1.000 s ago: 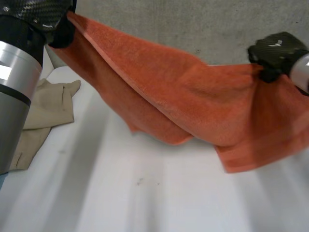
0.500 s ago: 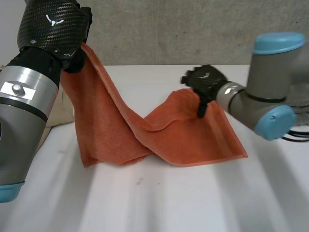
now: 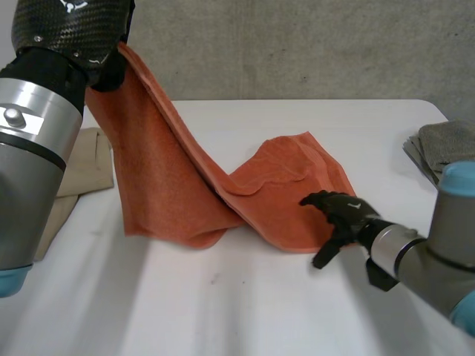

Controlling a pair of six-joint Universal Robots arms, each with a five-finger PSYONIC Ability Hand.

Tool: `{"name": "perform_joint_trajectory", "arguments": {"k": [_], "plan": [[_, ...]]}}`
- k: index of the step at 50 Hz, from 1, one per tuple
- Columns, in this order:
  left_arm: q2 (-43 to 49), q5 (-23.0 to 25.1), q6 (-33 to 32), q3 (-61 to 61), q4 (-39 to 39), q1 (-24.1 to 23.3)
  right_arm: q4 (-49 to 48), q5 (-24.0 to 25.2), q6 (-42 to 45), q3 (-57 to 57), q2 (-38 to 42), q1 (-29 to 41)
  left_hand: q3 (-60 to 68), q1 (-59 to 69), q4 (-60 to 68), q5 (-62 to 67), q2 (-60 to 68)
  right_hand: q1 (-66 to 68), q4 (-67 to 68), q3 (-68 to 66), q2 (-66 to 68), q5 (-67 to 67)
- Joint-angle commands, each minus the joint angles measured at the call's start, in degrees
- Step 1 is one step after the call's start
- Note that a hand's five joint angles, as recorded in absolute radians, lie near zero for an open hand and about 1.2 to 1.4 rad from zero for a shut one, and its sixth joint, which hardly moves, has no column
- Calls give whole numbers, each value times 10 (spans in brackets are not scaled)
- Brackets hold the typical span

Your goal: Fold the laundry.

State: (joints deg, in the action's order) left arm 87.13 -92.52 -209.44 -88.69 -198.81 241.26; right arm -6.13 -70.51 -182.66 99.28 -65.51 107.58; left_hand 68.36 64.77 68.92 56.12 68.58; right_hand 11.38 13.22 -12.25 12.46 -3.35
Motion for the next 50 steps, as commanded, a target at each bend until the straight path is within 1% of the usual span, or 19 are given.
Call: {"name": "perform_joint_trajectory", "arguments": {"k": [1, 3, 4, 8, 12, 18, 24, 27, 28, 32, 35, 39, 41, 43, 44, 45, 46, 47, 50], "plan": [[-5, -1, 2, 6, 1, -5, -73, -33, -89, 4, 8, 99, 116, 152, 111, 139, 114, -14, -32, 23, -25, 33], [-5, -1, 2, 7, 1, -11, -84, -54, -94, 0, 13, 115, 116, 152, 111, 139, 114, -14, -32, 23, -25, 33], [-6, -2, 2, 7, 1, -14, -94, -77, -96, -8, 20, 128, 116, 152, 111, 139, 114, -14, -32, 23, -25, 33], [-6, -2, 2, 8, 1, -22, -113, -126, -96, -35, 42, 161, 116, 152, 111, 139, 114, -14, -32, 23, -25, 33], [-6, -3, 2, 11, 1, -24, -125, -154, -96, -69, 77, 183, 116, 152, 111, 139, 114, -14, -32, 23, -25, 33], [-9, -4, 3, 15, 1, -25, -127, -189, -87, -116, 131, 185, 116, 152, 111, 139, 114, -14, -32, 23, -25, 33], [-24, -4, 3, 15, 1, -20, -127, -205, -68, -124, 148, 178, 116, 152, 111, 139, 114, -14, -32, 23, -25, 33], [-25, -4, 3, 16, 0, -17, -127, -208, -46, -117, 143, 143, 116, 152, 111, 139, 114, 0, -18, 8, -10, 19], [-24, -4, 3, 17, 0, -16, -127, -206, -33, -110, 139, 114, 116, 152, 111, 139, 114, 30, 12, -22, 20, -11], [-25, -6, 3, 17, 1, -10, -127, -196, -2, -94, 116, 47, 116, 152, 111, 139, 114, 98, 79, -89, 87, -78], [-24, -10, 2, 16, 1, -4, -127, -185, 19, -89, 101, 19, 116, 152, 111, 139, 114, 130, 112, -121, 119, -110], [-24, -10, 3, 12, 2, 7, -126, -151, 49, -87, 99, -13, 116, 152, 111, 139, 114, 187, 169, -178, 176, -167], [-24, -11, 3, 10, 3, 13, -123, -126, 58, -87, 102, -24, 116, 152, 111, 139, 114, 288, 269, -279, 277, -268], [-24, -11, 3, 8, 4, 17, -122, -106, 59, -87, 106, -29, 116, 152, 111, 139, 114, 427, 409, -418, 416, -407], [-23, -11, 3, 8, 4, 18, -118, -86, 60, -91, 112, -34, 116, 152, 111, 139, 114, 616, 598, -607, 605, -596], [-23, -11, 3, 4, 5, 19, -116, -75, 61, -92, 114, -37, 116, 152, 111, 139, 114, 685, 667, -677, 675, -666], [-23, -11, 3, 3, 5, 19, -114, -62, 62, -89, 113, -40, 116, 152, 111, 139, 114, 686, 668, -677, 675, -667], [-23, -11, 3, 1, 5, 19, -107, -39, 63, -88, 108, -51, 116, 152, 111, 139, 114, 686, 668, -677, 675, -667], [-22, -9, 3, -4, 5, 19, -93, -3, 71, -86, 96, -70, 116, 152, 111, 139, 114, 686, 668, -677, 675, -667]]}}
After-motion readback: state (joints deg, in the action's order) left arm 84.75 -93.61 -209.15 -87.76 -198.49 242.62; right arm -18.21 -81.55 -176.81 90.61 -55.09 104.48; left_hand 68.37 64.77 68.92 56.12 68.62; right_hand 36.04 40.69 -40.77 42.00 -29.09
